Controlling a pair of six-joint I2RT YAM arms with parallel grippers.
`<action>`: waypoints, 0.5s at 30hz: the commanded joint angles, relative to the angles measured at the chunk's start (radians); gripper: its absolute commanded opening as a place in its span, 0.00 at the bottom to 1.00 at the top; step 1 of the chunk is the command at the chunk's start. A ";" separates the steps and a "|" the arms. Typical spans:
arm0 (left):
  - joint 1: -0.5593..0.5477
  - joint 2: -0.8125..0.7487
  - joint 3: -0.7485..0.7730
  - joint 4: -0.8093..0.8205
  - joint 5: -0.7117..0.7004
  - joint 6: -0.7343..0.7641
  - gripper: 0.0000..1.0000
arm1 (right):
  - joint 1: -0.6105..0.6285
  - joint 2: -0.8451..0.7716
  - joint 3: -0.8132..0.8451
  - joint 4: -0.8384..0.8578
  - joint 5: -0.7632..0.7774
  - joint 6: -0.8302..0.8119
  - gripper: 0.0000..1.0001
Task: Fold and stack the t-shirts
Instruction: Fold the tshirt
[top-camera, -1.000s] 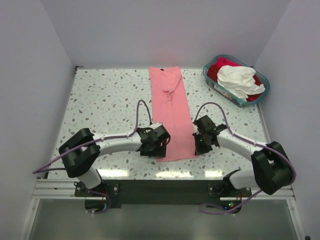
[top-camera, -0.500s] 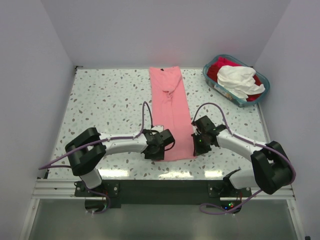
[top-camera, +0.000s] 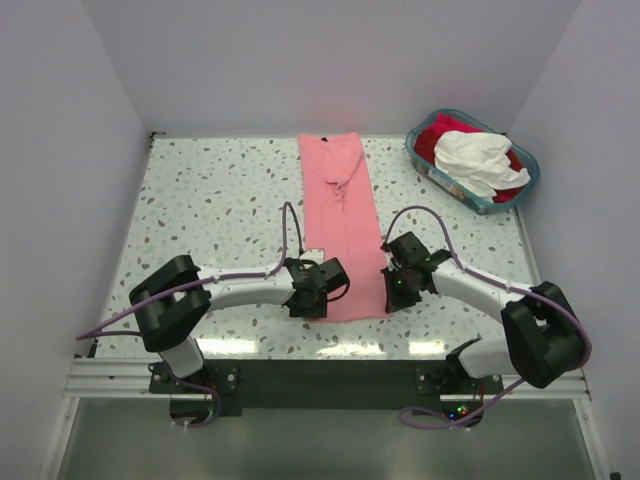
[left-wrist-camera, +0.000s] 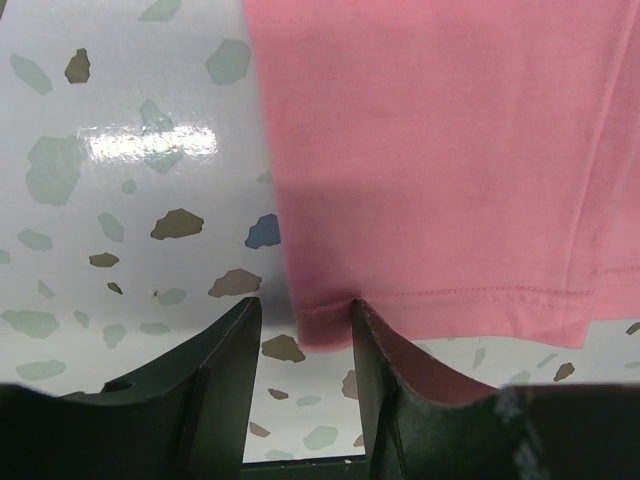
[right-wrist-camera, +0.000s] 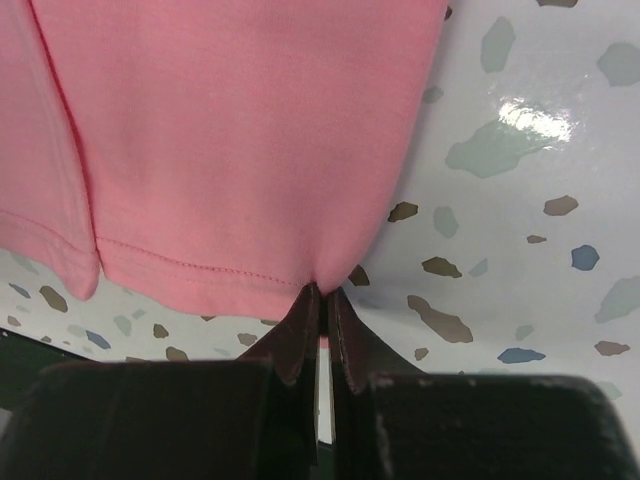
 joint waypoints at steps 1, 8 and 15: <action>-0.005 0.003 -0.001 0.013 -0.020 -0.029 0.45 | 0.011 0.015 -0.012 0.006 -0.022 -0.020 0.00; -0.006 0.012 -0.059 0.022 0.002 -0.059 0.33 | 0.019 0.003 -0.017 0.005 -0.020 -0.017 0.00; -0.025 0.026 -0.093 0.027 0.022 -0.062 0.08 | 0.048 0.006 -0.017 -0.007 -0.017 -0.008 0.00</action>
